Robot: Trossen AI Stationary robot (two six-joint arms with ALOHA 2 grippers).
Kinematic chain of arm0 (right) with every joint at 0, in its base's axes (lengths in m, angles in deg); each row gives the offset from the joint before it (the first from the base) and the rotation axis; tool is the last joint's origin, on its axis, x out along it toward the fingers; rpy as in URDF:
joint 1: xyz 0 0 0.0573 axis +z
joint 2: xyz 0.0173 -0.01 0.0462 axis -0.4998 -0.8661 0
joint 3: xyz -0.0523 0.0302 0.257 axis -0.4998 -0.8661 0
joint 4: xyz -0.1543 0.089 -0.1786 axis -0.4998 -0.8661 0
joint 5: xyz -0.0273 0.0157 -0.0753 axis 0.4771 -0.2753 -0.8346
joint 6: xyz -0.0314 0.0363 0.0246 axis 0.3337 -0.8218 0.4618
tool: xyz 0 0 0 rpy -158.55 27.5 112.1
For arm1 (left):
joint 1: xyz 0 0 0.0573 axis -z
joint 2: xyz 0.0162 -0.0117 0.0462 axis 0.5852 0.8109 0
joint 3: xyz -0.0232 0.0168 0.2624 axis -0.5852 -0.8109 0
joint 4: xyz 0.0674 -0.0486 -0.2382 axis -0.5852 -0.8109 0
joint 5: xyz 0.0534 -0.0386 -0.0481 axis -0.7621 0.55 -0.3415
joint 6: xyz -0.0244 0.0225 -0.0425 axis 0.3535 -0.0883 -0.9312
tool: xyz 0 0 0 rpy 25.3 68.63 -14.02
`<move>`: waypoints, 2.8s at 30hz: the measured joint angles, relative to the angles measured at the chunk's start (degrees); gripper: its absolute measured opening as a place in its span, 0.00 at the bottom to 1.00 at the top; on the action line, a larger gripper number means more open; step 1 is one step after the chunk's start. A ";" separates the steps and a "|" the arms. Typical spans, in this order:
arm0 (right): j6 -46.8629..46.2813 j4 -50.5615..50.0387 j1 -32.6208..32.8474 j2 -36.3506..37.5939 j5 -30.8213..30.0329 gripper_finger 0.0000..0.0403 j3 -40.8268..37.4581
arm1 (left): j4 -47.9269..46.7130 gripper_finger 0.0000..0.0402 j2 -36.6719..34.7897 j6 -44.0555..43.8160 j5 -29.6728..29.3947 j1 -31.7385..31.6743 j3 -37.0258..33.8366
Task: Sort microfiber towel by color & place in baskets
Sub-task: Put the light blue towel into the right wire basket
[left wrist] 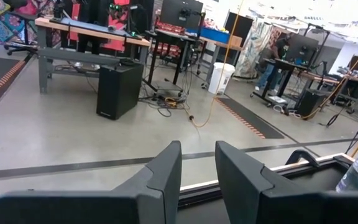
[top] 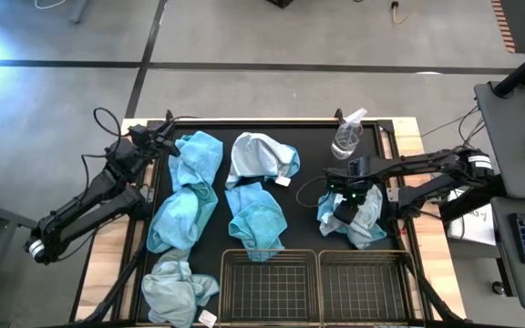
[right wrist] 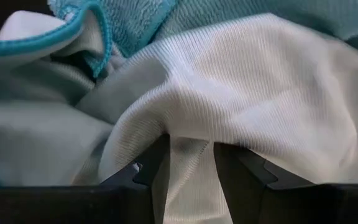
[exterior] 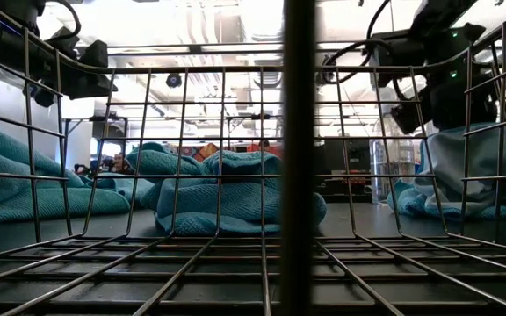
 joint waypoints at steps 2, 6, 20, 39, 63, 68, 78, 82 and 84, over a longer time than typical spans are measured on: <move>0.32 0.42 0.00 -1.50 0.01 0.29 0.00 | -0.72 0.21 0.02 0.00 -0.01 0.00 0.00; 1.42 0.38 0.00 -4.33 0.00 0.29 0.00 | -1.21 0.21 0.02 0.00 -0.01 0.00 0.00; 3.92 1.10 0.00 -10.06 -0.16 0.14 0.00 | -1.19 0.21 0.02 0.00 -0.01 0.00 0.00; 2.20 -3.71 0.00 -0.78 -0.20 0.02 7.23 | -1.04 0.21 0.02 -0.44 -0.01 0.00 0.00; -0.31 -6.69 0.03 7.91 -3.25 0.02 26.73 | -2.02 0.21 0.02 0.20 -0.01 0.02 0.00; -3.50 -12.12 2.58 7.91 -3.02 0.02 29.94 | -2.00 0.21 0.02 0.20 -0.01 0.00 0.00; -8.67 -13.06 15.36 7.87 -2.79 0.02 39.14 | -1.91 0.21 0.02 -0.20 -0.01 0.02 0.00; -8.46 -12.96 21.96 7.84 -3.28 0.02 41.49 | -1.96 0.21 0.02 -0.20 -0.01 0.00 0.00; -8.67 -12.75 25.08 7.84 -3.28 0.02 41.72 | -1.96 0.21 0.02 -0.20 -0.01 0.00 0.00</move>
